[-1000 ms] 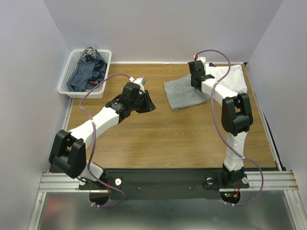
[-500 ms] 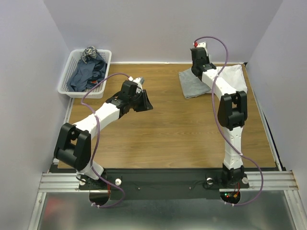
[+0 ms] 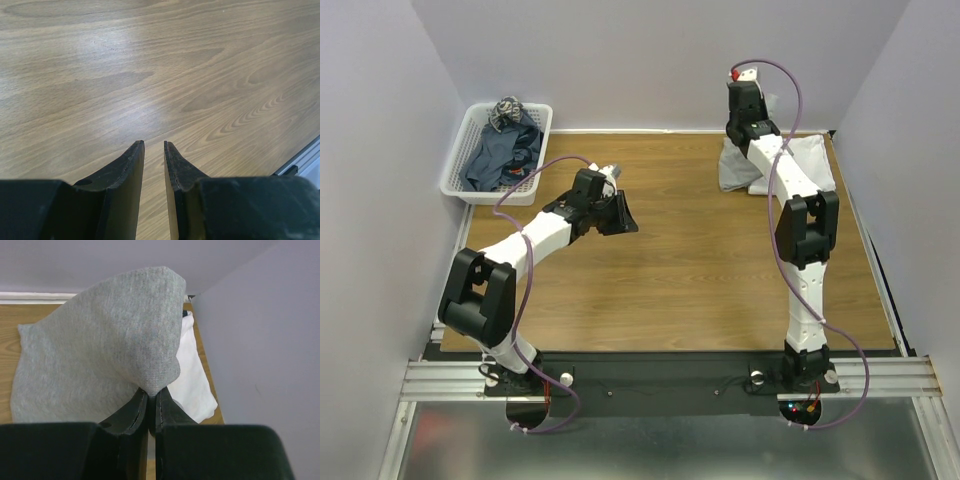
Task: Fold and stack the tank tops
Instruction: Neatly place the folded tank top to the corner
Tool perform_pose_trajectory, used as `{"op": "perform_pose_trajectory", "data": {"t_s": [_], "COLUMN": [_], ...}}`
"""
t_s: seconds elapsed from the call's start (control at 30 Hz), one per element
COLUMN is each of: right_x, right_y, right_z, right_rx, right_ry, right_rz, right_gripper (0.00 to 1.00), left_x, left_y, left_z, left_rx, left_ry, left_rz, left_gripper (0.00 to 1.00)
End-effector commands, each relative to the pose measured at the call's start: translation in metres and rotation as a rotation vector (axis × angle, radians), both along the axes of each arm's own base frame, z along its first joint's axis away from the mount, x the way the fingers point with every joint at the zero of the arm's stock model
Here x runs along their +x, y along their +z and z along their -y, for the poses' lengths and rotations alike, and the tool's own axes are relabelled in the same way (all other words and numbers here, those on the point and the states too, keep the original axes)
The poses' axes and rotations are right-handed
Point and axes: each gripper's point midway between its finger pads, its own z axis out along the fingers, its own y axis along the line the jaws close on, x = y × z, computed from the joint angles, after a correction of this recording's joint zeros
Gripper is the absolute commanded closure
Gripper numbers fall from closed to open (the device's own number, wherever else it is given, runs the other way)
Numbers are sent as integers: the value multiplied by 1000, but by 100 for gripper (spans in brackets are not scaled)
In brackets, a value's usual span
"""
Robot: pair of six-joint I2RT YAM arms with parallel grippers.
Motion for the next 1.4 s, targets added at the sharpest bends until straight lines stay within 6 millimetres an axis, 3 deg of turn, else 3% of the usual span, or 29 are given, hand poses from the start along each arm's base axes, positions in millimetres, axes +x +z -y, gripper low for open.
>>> {"op": "perform_pose_trajectory", "data": {"t_s": [0.0,0.27,0.77,1.03,1.1,1.37], "right_x": [3,1,-1,-2,-6,-14], "right_y": [37,41,8,0,-5,-38], "right_z": [13,33,94,109,127,152], "right_rx": [-22,-16,126,161,172,234], "right_ry": [-36,-57,-93,-108,-135,-182], "right_rz": [81,86,73,70,64,29], "right_gripper": [99,99,100,100,100,100], "left_x": [13,13,14,14,14,13], "left_y": [29,25,16,13,12,8], "left_z": [7,7,5,5,6,6], "left_rx": [-42,-43,-38,-38,-39,-37], "left_ry": [-29,-33,-38,-40,-42,-42], "left_rz": [80,70,49,41,36,26], "left_gripper": [66,66,66,66,66,66]}}
